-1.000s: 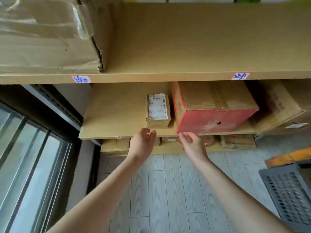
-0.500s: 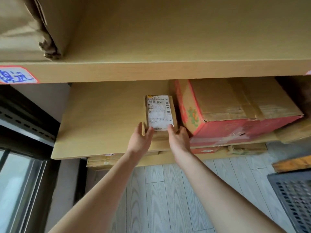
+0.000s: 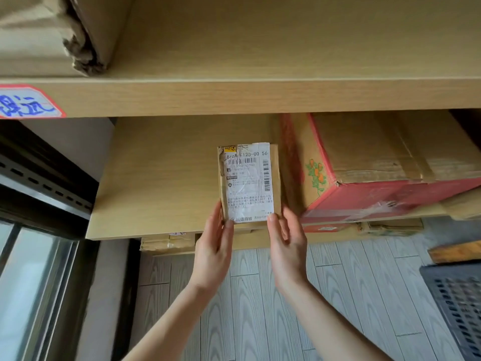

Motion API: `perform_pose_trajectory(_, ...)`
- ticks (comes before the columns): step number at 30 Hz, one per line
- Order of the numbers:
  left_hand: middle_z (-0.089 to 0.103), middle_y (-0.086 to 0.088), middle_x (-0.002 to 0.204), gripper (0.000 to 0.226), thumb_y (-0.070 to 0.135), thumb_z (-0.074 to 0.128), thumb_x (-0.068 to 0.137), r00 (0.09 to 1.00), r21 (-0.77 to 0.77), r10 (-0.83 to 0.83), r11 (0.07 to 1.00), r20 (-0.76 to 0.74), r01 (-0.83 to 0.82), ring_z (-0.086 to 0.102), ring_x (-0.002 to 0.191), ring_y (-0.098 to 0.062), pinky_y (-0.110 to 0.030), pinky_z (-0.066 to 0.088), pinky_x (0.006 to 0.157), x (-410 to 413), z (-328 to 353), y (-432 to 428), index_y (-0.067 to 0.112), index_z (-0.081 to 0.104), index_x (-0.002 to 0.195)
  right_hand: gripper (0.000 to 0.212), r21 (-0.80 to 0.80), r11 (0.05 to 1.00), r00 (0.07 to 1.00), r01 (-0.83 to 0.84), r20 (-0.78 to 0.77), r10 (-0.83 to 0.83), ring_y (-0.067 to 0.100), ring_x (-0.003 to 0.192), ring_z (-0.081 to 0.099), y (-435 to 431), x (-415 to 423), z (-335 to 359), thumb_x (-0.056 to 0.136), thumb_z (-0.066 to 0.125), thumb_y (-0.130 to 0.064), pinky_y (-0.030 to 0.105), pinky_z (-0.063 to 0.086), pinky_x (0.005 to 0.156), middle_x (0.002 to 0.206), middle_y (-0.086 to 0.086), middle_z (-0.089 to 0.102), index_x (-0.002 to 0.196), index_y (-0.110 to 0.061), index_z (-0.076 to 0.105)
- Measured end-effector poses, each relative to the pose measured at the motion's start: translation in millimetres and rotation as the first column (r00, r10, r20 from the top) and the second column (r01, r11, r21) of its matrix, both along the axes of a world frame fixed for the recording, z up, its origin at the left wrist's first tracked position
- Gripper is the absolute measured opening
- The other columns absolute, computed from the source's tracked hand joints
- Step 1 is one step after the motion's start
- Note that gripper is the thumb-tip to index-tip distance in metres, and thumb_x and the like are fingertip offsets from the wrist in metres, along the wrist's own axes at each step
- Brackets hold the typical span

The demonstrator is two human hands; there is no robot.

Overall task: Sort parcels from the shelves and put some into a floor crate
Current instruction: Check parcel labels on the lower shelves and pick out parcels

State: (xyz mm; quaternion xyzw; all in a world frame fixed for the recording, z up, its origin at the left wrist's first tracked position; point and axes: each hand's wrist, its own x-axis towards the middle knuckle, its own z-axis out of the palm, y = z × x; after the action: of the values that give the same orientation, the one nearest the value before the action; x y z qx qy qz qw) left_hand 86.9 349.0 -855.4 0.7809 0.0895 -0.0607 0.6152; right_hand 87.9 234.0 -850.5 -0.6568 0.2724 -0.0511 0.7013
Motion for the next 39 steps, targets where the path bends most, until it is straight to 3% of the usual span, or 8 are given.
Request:
perform_pose_trajectory(5,0.054,-0.023,0.131,0.048,0.018,0.044,0.096,1.0,0.112,-0.025,0.993,-0.004,0.025,0.048,0.12,-0.039,-0.042,0.043,0.095,19,7,3,0.014,0.035,0.143,0.035,-0.001,1.0,0.999,0.004,-0.052,-0.004,-0.012,0.088,0.057,4,16,8,0.092,0.054,-0.012,0.002,0.043,0.076,0.108,-0.005,0.062,0.126,-0.01,0.052)
perform_pose_trajectory(11,0.056,-0.012,0.134,0.045,0.024,0.04,0.099,0.988,0.29,-0.034,0.954,-0.151,0.077,0.053,0.121,-0.028,-0.027,0.042,0.091,65,15,-2,0.011,0.037,0.142,0.033,-0.152,0.988,0.976,-0.017,-0.217,-0.017,0.031,0.112,0.057,-1,57,19,0.093,0.054,-0.016,0.036,0.044,0.095,0.119,0.02,0.061,0.114,0.009,0.055)
perform_pose_trajectory(17,0.049,-0.019,0.138,0.047,0.025,0.032,0.101,0.969,0.361,-0.016,0.926,-0.245,0.106,0.049,0.122,-0.035,-0.03,0.038,0.087,61,25,-10,0.006,0.027,0.143,0.045,-0.087,0.978,0.943,-0.189,-0.295,0.156,0.009,0.109,0.05,-6,44,29,0.093,0.052,-0.025,0.019,0.037,0.089,0.134,0.006,0.053,0.135,-0.009,0.044)
perform_pose_trajectory(20,0.045,-0.019,0.14,0.051,0.027,0.039,0.099,0.999,0.384,0.017,0.923,-0.044,0.001,0.043,0.128,-0.032,-0.03,0.034,0.099,39,44,-27,0.002,0.03,0.142,0.038,-0.156,0.971,0.98,-0.18,-0.117,0.163,0.009,0.109,0.057,-20,10,56,0.092,0.055,-0.021,0.02,0.043,0.092,0.125,0.009,0.06,0.127,-0.008,0.052)
perform_pose_trajectory(24,0.051,-0.009,0.136,0.047,0.031,0.047,0.095,0.985,0.221,-0.07,0.975,0.16,0.033,0.045,0.129,-0.019,-0.032,0.036,0.108,25,86,-69,0.007,0.045,0.135,0.012,-0.441,0.885,0.948,0.151,0.319,-0.003,-0.001,0.067,0.064,-92,-19,98,0.093,0.052,-0.011,0.013,0.051,0.066,0.072,-0.004,0.065,0.09,-0.006,0.062)
perform_pose_trajectory(30,0.062,0.006,0.099,0.031,0.039,0.044,0.095,0.993,0.056,-0.103,0.993,-0.053,0.106,0.056,0.102,-0.017,-0.021,0.047,0.086,39,104,-132,0.017,0.056,0.114,0.032,-0.732,0.594,0.941,0.334,0.3,-0.159,0.02,0.107,0.054,-242,12,104,0.088,0.054,-0.025,0.01,0.038,0.089,0.111,0.016,0.062,0.105,-0.002,0.067)
perform_pose_trajectory(34,0.061,0.0,0.115,0.046,0.041,0.041,0.096,0.996,-0.032,0.059,0.998,-0.06,-0.061,0.056,0.107,-0.015,-0.033,0.043,0.101,34,91,-154,0.012,0.051,0.129,0.046,-0.592,0.806,0.992,-0.015,-0.107,-0.061,0.013,0.112,0.048,-285,23,92,0.092,0.051,-0.04,0.03,0.039,0.096,0.127,-0.002,0.05,0.135,-0.026,0.046)
perform_pose_trajectory(39,0.055,0.011,0.132,0.056,0.054,0.043,0.09,0.995,-0.135,0.102,0.986,0.024,-0.098,0.049,0.124,-0.005,-0.035,0.037,0.11,-4,102,-186,0.025,0.045,0.138,0.044,-0.326,0.94,0.988,0.103,-0.08,-0.136,0.013,0.116,0.047,-299,0,82,0.093,0.046,-0.041,0.035,0.041,0.099,0.129,-0.007,0.047,0.136,-0.031,0.04)
